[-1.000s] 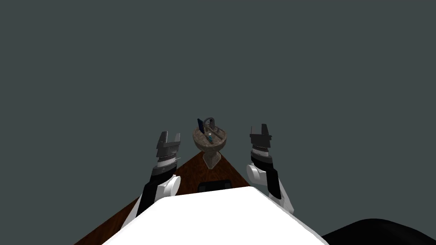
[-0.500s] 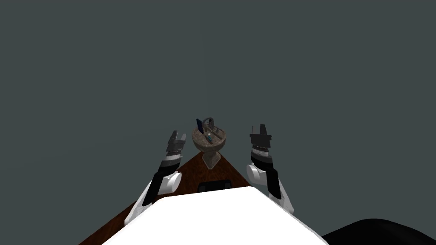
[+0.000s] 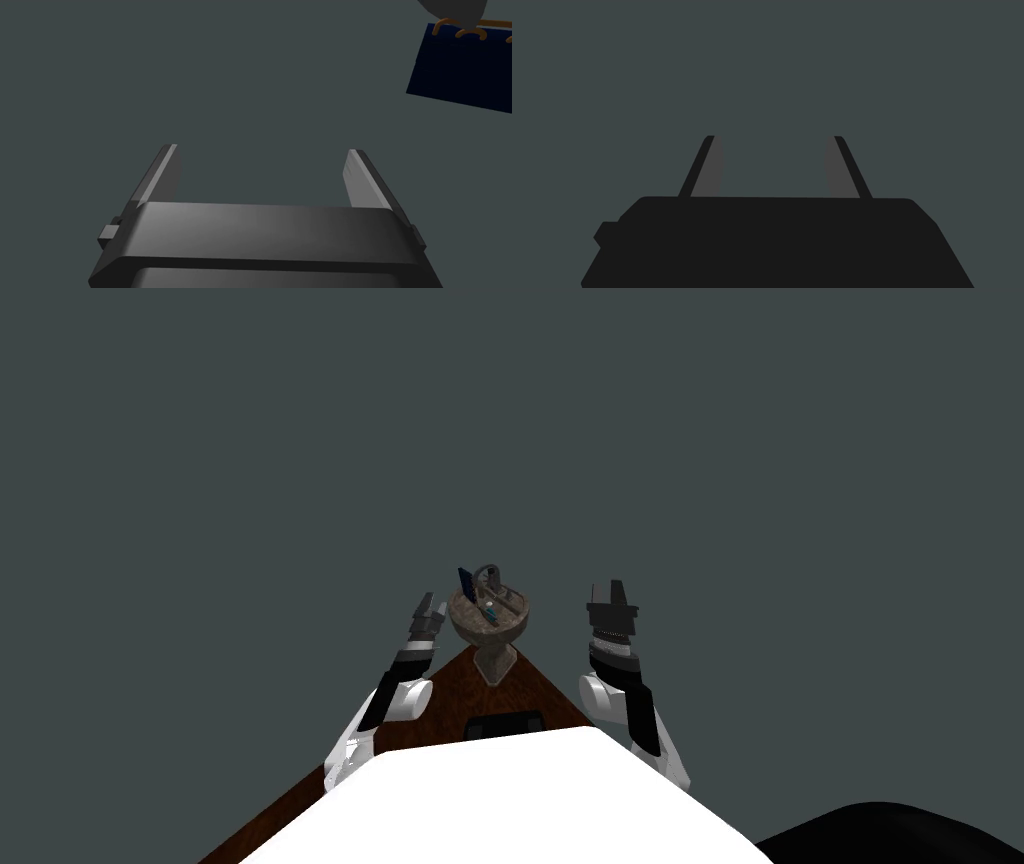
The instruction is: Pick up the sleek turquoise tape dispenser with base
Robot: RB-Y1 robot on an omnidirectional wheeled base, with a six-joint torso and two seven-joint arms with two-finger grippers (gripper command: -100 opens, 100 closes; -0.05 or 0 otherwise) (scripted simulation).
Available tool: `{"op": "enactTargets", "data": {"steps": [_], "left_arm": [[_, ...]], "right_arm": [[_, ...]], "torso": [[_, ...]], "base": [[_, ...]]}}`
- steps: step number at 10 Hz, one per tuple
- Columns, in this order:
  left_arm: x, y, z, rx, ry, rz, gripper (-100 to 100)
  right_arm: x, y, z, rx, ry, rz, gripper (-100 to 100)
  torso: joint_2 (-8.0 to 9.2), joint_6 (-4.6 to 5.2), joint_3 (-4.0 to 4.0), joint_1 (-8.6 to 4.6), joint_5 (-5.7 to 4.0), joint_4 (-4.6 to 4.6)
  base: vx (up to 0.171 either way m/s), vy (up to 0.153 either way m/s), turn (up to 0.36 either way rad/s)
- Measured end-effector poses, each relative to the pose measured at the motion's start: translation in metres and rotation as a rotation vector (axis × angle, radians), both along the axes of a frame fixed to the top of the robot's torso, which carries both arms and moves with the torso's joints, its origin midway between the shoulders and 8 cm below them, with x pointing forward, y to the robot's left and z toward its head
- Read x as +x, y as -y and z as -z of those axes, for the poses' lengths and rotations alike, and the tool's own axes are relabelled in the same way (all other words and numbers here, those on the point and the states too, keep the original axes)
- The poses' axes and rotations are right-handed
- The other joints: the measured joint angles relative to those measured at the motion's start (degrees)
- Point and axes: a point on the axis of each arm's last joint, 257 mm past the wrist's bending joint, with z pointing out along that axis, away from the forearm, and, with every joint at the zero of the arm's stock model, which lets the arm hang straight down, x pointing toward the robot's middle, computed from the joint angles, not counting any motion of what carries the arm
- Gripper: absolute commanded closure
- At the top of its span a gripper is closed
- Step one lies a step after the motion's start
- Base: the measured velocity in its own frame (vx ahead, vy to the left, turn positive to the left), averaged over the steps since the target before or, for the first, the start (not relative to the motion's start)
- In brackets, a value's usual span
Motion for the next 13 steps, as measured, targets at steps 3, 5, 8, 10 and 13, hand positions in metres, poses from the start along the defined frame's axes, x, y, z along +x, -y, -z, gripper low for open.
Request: {"op": "enactTargets", "data": {"steps": [3, 5, 8, 10, 13], "left_arm": [[0.023, 0.005, 0.019, -0.009, -0.072, 0.018, -100], [0.037, 0.008, 0.03, -0.016, -0.12, 0.03, -100], [0.062, 0.013, 0.049, -0.028, -0.195, 0.052, -100], [0.077, 0.018, 0.066, -0.033, -0.249, 0.065, -100], [0.098, 0.022, 0.084, -0.04, -0.326, 0.083, -100]], "right_arm": [[0.0, 0.0, 0.0, 0.0, 0.0, 0.0, 0], [0.0, 0.0, 0.0, 0.0, 0.0, 0.0, 0], [0.0, 0.0, 0.0, 0.0, 0.0, 0.0, 0], [0.0, 0.0, 0.0, 0.0, 0.0, 0.0, 0], [0.0, 0.0, 0.0, 0.0, 0.0, 0.0, 0]], "torso": [[0.02, -0.02, 0.01, -0.04, -0.01, 0.0], [0.02, -0.03, 0.01, -0.03, -0.01, 0.0], [0.03, -0.01, 0.01, -0.03, -0.01, 0.01], [0.02, -0.01, 0.01, -0.02, 0.0, 0.0], [0.03, -0.04, 0.02, -0.01, 0.0, 0.0]], "base": [[-0.006, 0.018, -0.055], [-0.006, 0.021, -0.051], [-0.009, 0.02, -0.056], [-0.009, 0.022, -0.053], [-0.011, 0.028, -0.064]]}}
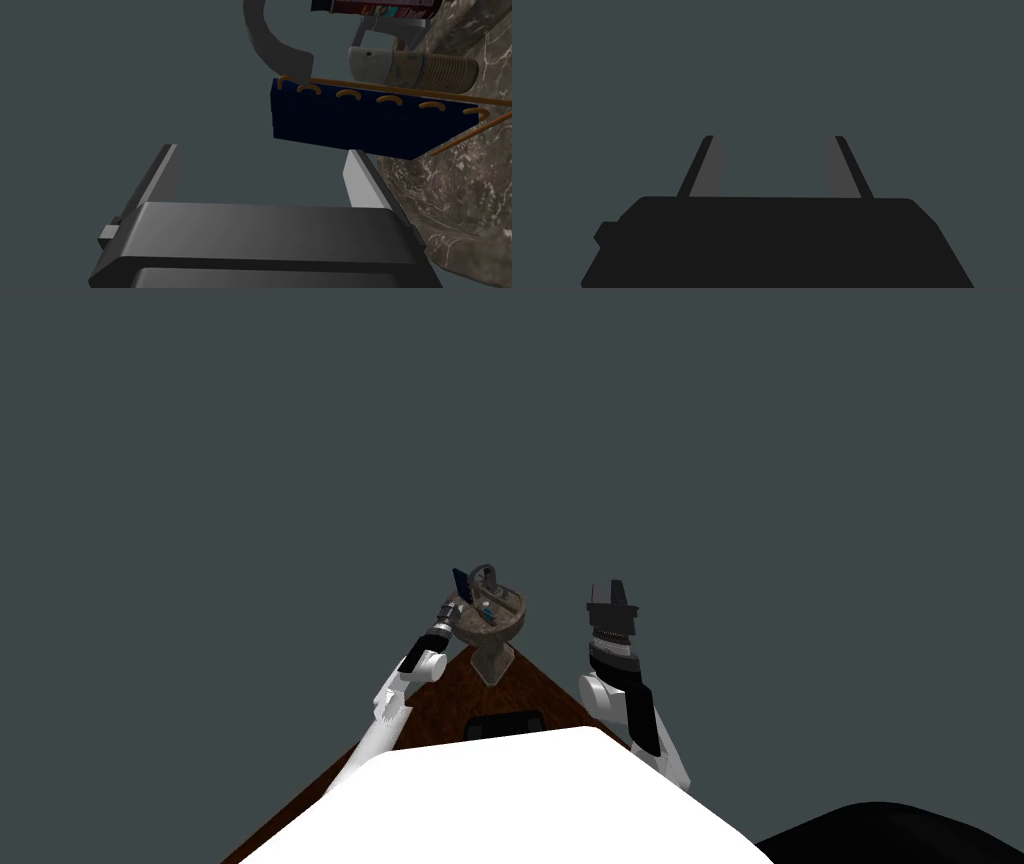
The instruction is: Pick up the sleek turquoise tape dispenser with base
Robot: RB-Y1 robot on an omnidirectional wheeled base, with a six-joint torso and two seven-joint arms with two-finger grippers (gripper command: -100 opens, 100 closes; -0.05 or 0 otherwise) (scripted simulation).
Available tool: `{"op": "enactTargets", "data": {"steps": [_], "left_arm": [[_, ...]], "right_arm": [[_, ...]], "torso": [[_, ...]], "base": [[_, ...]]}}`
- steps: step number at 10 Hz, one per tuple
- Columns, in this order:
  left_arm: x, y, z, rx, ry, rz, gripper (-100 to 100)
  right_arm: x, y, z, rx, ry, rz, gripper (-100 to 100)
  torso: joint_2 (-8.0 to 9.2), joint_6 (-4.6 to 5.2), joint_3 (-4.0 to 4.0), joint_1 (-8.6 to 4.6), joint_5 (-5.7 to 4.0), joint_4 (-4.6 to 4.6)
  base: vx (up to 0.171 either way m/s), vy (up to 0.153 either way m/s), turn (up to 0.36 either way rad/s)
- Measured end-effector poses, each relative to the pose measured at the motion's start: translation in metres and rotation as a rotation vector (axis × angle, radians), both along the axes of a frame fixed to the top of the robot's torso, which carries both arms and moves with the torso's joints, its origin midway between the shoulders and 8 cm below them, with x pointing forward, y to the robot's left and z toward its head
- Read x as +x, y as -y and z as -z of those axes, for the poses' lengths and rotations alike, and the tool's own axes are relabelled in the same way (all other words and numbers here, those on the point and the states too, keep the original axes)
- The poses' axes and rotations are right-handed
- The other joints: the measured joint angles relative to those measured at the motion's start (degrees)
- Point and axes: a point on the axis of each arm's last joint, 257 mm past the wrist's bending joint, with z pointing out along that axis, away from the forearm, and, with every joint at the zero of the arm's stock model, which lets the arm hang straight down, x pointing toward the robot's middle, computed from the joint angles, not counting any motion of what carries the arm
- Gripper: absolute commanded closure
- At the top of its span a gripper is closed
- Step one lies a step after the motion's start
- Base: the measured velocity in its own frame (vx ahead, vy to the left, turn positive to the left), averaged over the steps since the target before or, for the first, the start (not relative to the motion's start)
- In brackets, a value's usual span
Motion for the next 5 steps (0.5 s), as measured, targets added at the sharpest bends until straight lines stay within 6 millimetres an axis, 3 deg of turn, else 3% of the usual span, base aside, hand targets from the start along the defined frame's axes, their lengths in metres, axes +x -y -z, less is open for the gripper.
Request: {"op": "enactTargets", "data": {"steps": [5], "left_arm": [[0.034, 0.012, 0.031, -0.009, -0.146, 0.04, -100]], "right_arm": [[0.0, 0.0, 0.0, 0.0, 0.0, 0.0, 0]], "torso": [[0.01, 0.01, 0.01, 0.0, 0.0, 0.0]], "base": [[-0.011, 0.024, -0.056]]}}
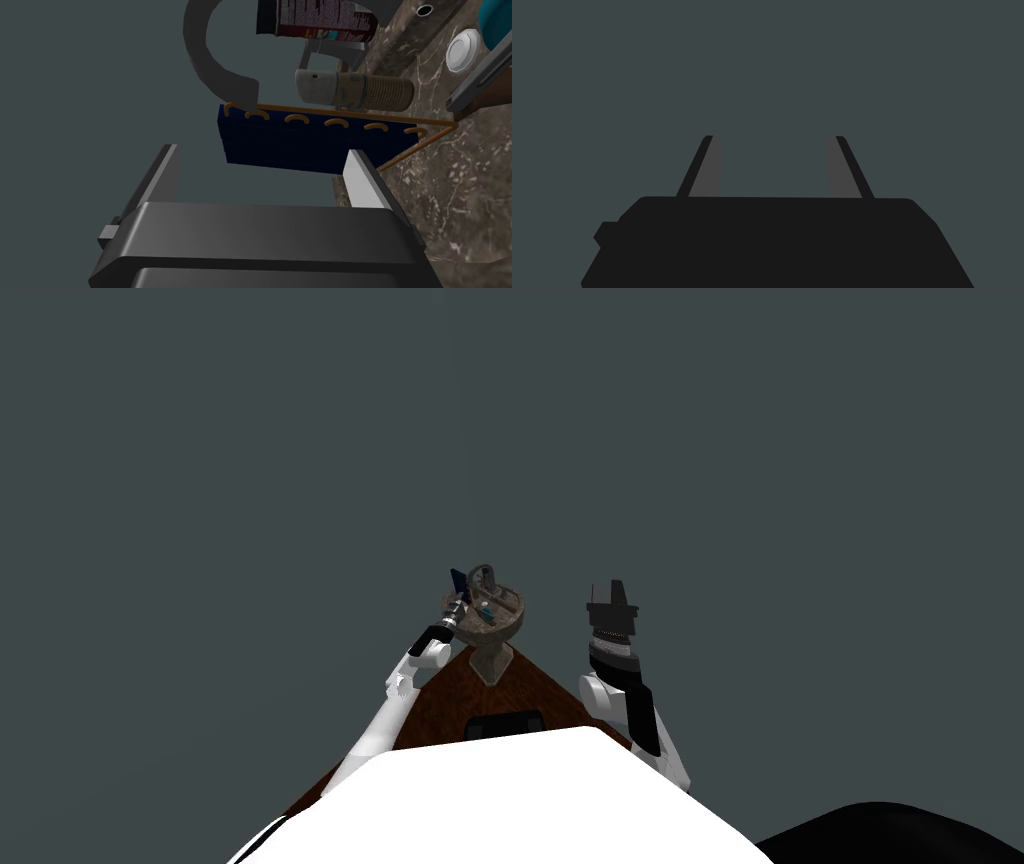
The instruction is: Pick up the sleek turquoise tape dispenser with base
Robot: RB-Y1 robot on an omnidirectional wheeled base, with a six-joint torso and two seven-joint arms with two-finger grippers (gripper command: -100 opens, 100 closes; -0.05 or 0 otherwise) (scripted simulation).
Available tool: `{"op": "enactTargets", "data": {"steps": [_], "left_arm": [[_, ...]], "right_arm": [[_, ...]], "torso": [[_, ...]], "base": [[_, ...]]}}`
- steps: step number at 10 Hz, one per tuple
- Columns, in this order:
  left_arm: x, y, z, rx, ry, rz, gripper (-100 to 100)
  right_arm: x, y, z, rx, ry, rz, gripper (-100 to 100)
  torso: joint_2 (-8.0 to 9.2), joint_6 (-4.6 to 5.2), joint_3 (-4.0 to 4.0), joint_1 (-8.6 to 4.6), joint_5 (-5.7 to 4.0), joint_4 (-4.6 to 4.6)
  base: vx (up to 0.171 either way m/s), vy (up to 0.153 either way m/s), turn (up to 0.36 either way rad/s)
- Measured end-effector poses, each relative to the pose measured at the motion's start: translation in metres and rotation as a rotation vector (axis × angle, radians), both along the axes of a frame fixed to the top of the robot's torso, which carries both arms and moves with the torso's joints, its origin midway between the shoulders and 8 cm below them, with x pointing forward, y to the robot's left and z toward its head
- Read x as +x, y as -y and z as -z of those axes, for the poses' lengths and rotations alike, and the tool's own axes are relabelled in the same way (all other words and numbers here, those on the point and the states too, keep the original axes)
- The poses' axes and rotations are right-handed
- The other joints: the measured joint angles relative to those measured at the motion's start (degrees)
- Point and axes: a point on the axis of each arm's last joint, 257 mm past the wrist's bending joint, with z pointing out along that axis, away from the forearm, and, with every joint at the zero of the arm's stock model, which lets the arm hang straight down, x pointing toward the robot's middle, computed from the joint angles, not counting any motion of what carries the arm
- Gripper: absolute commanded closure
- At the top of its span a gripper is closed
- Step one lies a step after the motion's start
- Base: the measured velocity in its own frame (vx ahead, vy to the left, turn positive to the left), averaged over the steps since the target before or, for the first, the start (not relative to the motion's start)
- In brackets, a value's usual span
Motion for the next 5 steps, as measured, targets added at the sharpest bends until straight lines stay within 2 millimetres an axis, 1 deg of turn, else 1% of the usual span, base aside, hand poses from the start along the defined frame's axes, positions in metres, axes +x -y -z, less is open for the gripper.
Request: {"op": "enactTargets", "data": {"steps": [1, 3, 4, 5], "left_arm": [[0.004, 0.003, 0.012, 0.001, -0.033, 0.006, -100], [0.017, 0.005, 0.026, -0.001, -0.092, 0.02, -100], [0.025, 0.01, 0.033, -0.002, -0.122, 0.029, -100], [0.029, 0.012, 0.04, -0.001, -0.152, 0.035, -100]], "right_arm": [[0.0, 0.0, 0.0, 0.0, 0.0, 0.0, 0], [0.0, 0.0, 0.0, 0.0, 0.0, 0.0, 0], [0.0, 0.0, 0.0, 0.0, 0.0, 0.0, 0], [0.0, 0.0, 0.0, 0.0, 0.0, 0.0, 0]], "torso": [[-0.01, -0.02, -0.01, -0.01, 0.01, -0.01], [0.0, -0.02, 0.0, 0.0, 0.01, -0.01], [-0.01, 0.0, -0.01, -0.01, 0.0, 0.0], [-0.01, -0.03, 0.0, -0.02, 0.0, -0.01]], "base": [[-0.015, 0.026, -0.072], [-0.013, 0.025, -0.064], [-0.01, 0.023, -0.044], [-0.015, 0.021, -0.073]]}}
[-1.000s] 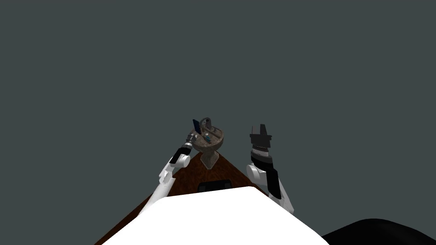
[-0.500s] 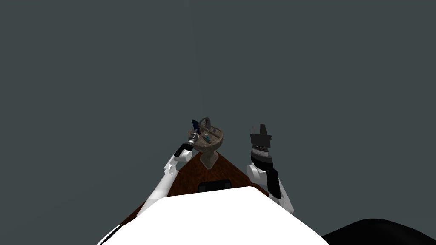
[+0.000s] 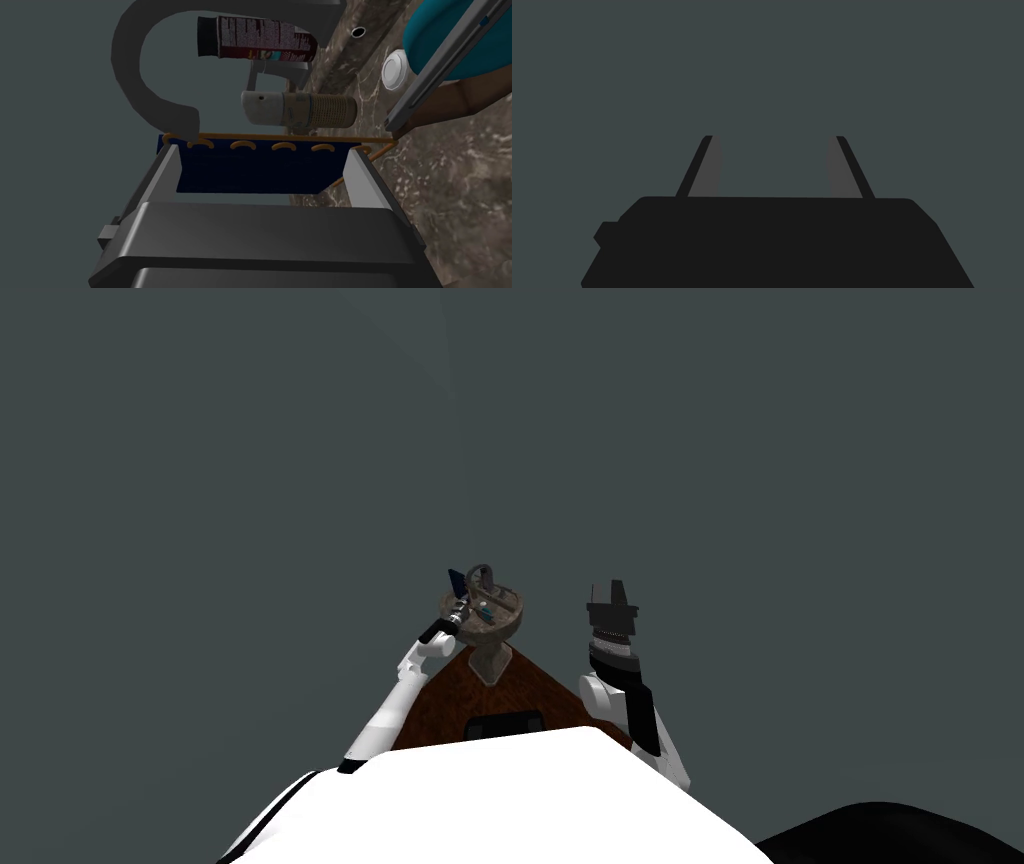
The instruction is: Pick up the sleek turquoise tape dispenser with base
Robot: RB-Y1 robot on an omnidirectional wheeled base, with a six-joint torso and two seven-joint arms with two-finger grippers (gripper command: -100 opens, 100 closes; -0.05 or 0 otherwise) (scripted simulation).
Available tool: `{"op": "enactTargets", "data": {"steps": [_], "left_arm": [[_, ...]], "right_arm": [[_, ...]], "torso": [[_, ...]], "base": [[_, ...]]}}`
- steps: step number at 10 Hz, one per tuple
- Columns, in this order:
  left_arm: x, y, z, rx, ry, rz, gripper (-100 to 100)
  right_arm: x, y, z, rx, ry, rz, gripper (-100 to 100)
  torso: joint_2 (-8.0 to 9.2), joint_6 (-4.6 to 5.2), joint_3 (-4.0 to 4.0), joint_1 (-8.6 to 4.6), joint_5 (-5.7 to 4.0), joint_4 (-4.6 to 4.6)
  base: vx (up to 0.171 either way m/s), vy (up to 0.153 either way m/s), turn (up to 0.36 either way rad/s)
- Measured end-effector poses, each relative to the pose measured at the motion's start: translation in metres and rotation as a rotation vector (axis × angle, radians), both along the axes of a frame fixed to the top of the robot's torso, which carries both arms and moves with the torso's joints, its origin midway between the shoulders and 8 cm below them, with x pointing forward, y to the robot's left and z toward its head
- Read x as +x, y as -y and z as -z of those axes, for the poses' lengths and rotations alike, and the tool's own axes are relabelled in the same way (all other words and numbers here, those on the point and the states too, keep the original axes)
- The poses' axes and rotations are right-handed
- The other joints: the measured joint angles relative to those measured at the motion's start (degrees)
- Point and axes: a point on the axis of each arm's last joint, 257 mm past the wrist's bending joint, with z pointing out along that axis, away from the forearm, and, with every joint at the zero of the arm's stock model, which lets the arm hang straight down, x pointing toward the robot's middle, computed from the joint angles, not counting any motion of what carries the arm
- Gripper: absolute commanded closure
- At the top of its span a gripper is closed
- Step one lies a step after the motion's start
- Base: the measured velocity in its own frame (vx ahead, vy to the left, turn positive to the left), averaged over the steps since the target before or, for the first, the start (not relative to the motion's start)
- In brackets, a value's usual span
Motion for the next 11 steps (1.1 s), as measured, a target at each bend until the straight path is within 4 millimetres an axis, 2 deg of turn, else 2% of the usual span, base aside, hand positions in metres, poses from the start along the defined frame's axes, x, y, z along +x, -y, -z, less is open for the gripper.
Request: {"op": "enactTargets", "data": {"steps": [3, 8, 11], "left_arm": [[0.015, 0.006, 0.018, 0.001, -0.093, 0.024, -100], [0.026, 0.014, 0.05, 0.01, -0.249, 0.059, -100], [0.036, 0.021, 0.062, 0.015, -0.335, 0.08, -100]], "right_arm": [[0.0, 0.0, 0.0, 0.0, 0.0, 0.0, 0], [0.0, 0.0, 0.0, 0.0, 0.0, 0.0, 0], [0.0, 0.0, 0.0, 0.0, 0.0, 0.0, 0]], "torso": [[-0.01, 0.02, 0.0, 0.0, 0.0, 0.0], [-0.02, -0.01, -0.01, 0.0, 0.0, -0.01], [-0.02, 0.01, -0.01, -0.03, -0.01, 0.0]], "base": [[-0.009, 0.021, -0.059], [-0.008, 0.02, -0.063], [-0.006, 0.016, -0.057]]}}
